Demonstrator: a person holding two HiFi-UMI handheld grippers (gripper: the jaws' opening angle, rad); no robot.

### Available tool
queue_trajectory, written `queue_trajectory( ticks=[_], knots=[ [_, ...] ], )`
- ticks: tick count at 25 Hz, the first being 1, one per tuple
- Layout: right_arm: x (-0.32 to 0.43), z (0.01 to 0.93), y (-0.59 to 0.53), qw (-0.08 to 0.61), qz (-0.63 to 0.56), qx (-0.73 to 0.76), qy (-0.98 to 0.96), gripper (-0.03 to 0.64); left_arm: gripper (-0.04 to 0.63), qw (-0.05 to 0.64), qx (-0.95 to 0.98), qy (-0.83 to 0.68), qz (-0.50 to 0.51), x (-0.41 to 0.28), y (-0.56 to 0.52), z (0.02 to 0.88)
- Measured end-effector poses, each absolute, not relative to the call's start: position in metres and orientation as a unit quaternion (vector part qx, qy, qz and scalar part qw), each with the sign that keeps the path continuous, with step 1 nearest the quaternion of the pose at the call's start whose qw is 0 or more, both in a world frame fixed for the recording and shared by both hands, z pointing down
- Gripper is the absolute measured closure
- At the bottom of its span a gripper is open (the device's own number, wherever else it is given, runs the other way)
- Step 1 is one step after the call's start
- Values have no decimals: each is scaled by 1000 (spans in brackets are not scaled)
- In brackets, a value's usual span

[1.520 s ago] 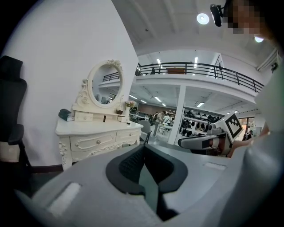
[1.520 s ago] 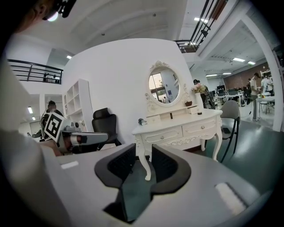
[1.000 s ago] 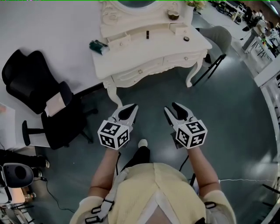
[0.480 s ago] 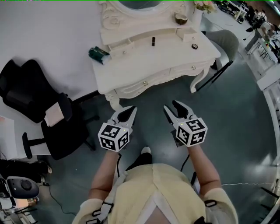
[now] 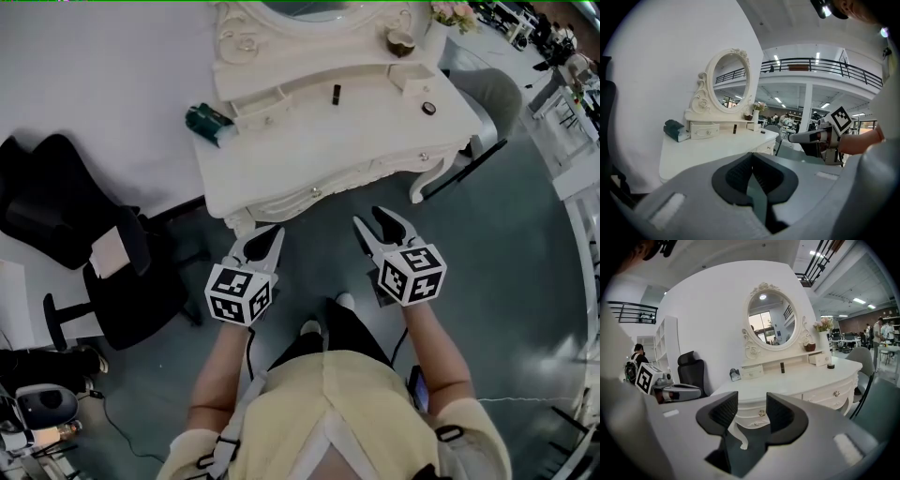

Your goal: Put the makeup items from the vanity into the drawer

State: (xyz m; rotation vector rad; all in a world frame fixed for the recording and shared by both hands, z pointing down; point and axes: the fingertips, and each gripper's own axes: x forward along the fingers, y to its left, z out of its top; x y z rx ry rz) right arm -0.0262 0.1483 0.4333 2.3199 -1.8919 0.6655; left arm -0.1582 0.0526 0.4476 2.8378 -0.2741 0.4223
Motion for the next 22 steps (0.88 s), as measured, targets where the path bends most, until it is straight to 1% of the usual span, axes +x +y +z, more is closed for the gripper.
queue_trajectory(
  ticks=[7, 15, 22],
  knots=[
    [35, 440, 97, 44, 212, 744, -633, 443, 594, 128, 971, -136, 148, -117, 11, 456],
    [110, 446, 31, 72, 211, 712, -665, 443, 594, 143, 962, -172, 156, -50, -27, 464],
    [158, 458, -15, 93, 220, 694, -679, 445, 594, 146, 955, -200, 165, -13, -56, 468]
  ],
)
